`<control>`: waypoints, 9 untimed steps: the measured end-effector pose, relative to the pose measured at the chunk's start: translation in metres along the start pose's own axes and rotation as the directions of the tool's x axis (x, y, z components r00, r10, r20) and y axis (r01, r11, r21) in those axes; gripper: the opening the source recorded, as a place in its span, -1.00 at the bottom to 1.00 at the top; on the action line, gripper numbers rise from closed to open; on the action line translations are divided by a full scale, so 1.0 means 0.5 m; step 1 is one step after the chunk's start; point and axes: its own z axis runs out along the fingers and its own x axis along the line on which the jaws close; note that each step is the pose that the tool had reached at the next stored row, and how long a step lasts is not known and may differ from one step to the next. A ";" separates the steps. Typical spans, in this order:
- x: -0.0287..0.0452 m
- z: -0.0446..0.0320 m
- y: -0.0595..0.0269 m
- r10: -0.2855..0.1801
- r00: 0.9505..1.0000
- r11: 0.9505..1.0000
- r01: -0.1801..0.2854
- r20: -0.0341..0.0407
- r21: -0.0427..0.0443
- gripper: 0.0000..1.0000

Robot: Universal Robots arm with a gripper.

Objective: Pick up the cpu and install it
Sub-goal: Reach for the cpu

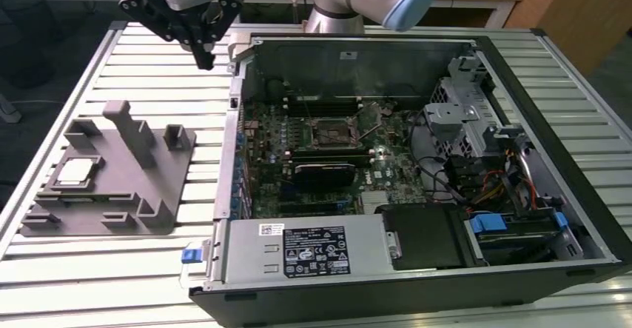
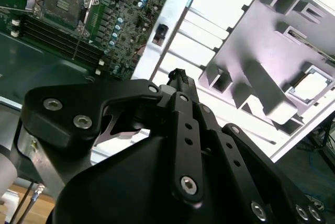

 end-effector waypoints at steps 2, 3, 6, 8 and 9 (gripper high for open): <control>0.011 -0.001 -0.001 0.000 1.000 1.000 0.000 0.004 0.000 -0.79; 0.016 -0.001 -0.001 0.000 1.000 1.000 0.000 0.005 0.000 -0.79; 0.033 -0.002 -0.002 -0.001 1.000 1.000 0.001 0.011 -0.001 -0.79; 0.046 -0.003 -0.003 -0.001 1.000 1.000 0.001 0.015 -0.001 -0.79; 0.051 -0.004 -0.004 -0.001 1.000 1.000 0.001 0.017 -0.001 -0.79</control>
